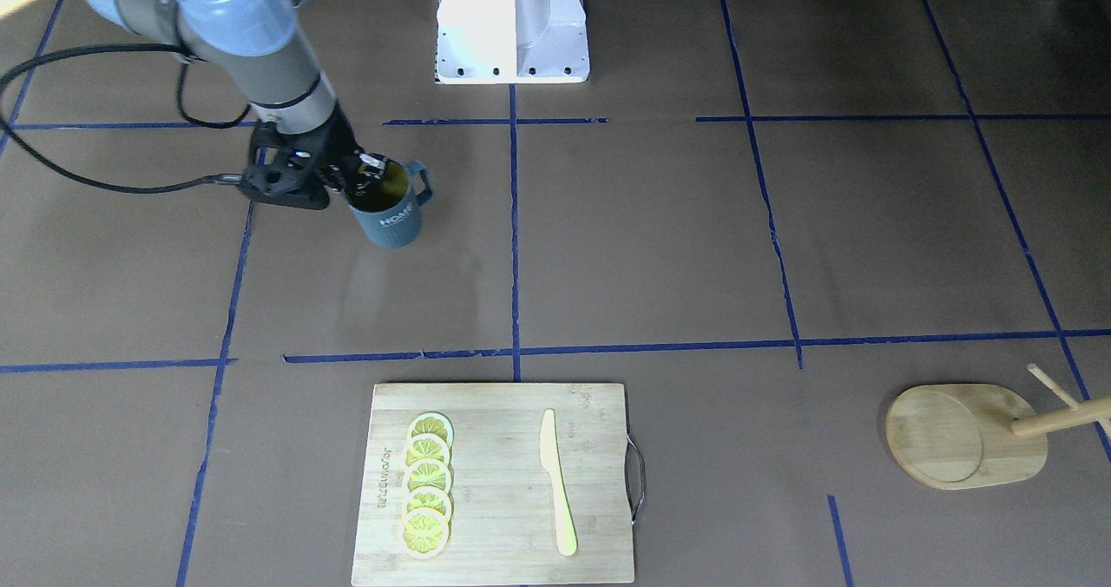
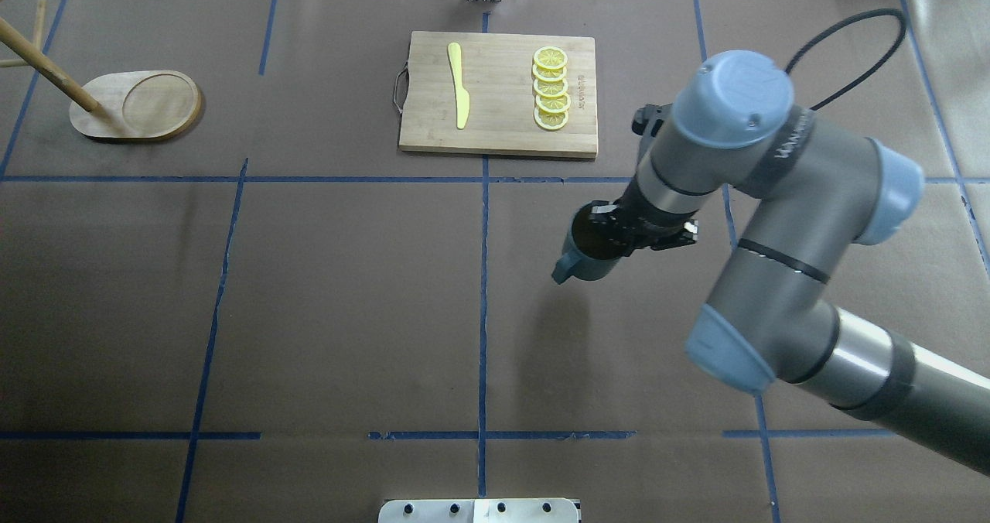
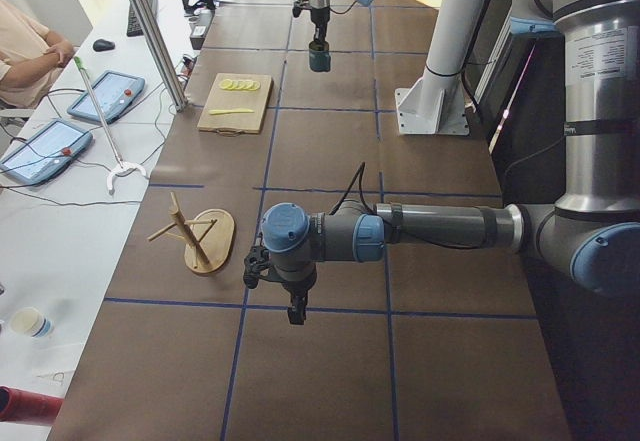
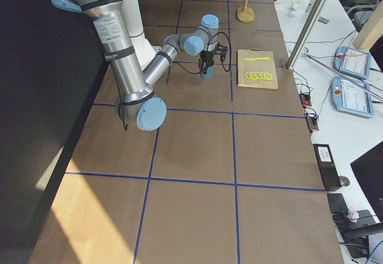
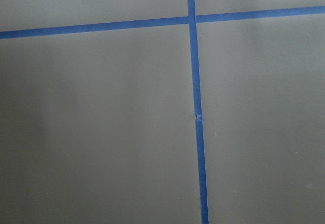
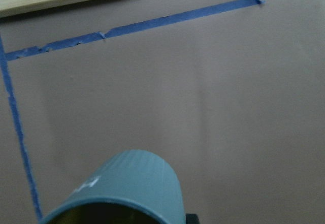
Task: Hang cup on storage rack
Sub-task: 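Carry the teal mug with the right gripper toward the table center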
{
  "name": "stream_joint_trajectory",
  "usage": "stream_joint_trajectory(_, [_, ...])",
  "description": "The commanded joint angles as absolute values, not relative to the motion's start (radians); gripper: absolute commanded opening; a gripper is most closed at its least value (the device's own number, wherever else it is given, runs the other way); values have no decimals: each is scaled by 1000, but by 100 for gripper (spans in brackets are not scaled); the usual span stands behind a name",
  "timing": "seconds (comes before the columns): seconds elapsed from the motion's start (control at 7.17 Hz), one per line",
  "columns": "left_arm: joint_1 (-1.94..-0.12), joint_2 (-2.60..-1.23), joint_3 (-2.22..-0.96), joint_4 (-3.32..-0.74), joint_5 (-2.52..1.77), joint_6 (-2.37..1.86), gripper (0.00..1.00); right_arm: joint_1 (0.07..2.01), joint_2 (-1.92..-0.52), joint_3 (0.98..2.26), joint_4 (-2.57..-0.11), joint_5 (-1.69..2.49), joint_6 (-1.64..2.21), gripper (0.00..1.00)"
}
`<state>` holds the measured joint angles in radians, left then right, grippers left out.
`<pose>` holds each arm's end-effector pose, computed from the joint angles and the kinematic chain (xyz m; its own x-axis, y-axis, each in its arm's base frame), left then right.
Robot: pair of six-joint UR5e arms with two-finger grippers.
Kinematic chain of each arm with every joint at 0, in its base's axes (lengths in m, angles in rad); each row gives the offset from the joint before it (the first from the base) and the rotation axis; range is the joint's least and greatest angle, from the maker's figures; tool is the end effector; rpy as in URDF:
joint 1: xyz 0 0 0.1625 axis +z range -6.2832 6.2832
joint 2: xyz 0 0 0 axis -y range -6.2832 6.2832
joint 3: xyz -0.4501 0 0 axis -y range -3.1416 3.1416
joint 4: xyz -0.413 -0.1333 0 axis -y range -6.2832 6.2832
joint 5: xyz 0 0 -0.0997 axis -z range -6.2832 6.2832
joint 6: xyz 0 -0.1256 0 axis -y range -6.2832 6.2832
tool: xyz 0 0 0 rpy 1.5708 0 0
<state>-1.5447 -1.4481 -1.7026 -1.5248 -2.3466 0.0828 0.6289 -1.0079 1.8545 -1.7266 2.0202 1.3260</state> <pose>-0.0335 -0.4552 0.6987 0.7097 0.0755 -0.7005 -0.0851 0.9962 0.0211 -0.4896 -0.4535 0.2575 0.6789 0.2239 0.6993 -0.1458 0.9745 -0.1704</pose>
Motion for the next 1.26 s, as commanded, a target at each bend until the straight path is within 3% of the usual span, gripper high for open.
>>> stream_joint_trajectory(0.0, [-1545, -1448, -1703, -1525, -2347, 83, 100, 539, -817, 1647, -1685, 1957, 1441, 0])
stream_joint_trajectory(0.42, [-1545, -1448, -1700, -1525, -2347, 83, 100, 503, -799, 1585, -1612, 1953, 1459, 3])
stream_joint_trajectory(0.56, [-1545, -1448, -1700, -1525, -2347, 83, 100, 500, -798, 1577, -1611, 1954, 1459, 27])
stream_joint_trajectory(0.7, [-1545, -1448, -1700, -1525, -2347, 83, 100, 496, -795, 1569, -1611, 1936, 1460, 99])
stream_joint_trajectory(1.12, [-1543, -1450, -1713, -1526, -2347, 83, 100, 533, -747, 1600, -1634, 1937, 1470, 100])
